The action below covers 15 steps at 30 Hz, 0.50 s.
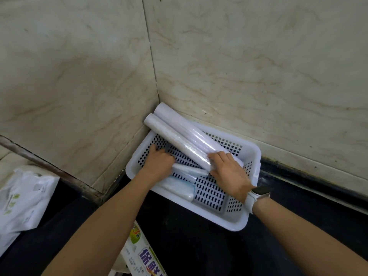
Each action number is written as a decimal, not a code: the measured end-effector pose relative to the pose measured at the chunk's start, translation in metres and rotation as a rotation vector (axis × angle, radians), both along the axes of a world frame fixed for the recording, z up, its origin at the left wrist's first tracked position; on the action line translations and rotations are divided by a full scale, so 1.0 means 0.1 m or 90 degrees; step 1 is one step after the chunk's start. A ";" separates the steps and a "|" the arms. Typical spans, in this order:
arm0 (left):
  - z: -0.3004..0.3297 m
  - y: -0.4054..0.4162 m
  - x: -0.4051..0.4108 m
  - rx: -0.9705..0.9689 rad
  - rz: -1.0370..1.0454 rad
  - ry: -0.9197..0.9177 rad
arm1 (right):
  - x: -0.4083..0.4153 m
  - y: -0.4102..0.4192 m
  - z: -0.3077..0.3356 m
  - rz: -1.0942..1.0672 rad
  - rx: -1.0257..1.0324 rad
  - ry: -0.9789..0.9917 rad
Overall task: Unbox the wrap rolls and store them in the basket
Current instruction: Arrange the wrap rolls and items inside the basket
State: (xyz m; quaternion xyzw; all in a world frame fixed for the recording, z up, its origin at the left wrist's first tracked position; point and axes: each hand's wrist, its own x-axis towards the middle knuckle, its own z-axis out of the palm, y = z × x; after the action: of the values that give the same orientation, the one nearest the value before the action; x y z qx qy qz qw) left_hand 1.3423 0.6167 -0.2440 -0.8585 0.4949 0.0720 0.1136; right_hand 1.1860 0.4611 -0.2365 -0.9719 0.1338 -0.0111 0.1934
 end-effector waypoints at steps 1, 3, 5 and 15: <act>0.06 0.03 0.00 -0.024 -0.004 0.004 | -0.01 0.01 0.01 -0.006 0.015 0.003; 0.17 0.11 0.00 -0.087 -0.019 0.010 | -0.04 0.02 0.05 0.000 0.044 -0.012; 0.30 0.22 0.02 -0.182 -0.036 0.012 | -0.07 0.04 0.13 0.026 0.104 -0.057; 0.63 0.48 -0.14 -0.282 0.093 0.347 | -0.12 0.40 0.48 0.015 0.365 -0.111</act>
State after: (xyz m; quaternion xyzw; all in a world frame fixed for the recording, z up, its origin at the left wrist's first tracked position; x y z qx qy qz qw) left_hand 1.3288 0.6645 -0.1806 -0.8448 0.4477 0.1970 -0.2168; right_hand 1.1741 0.5007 -0.1888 -0.8746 0.1026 -0.0543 0.4707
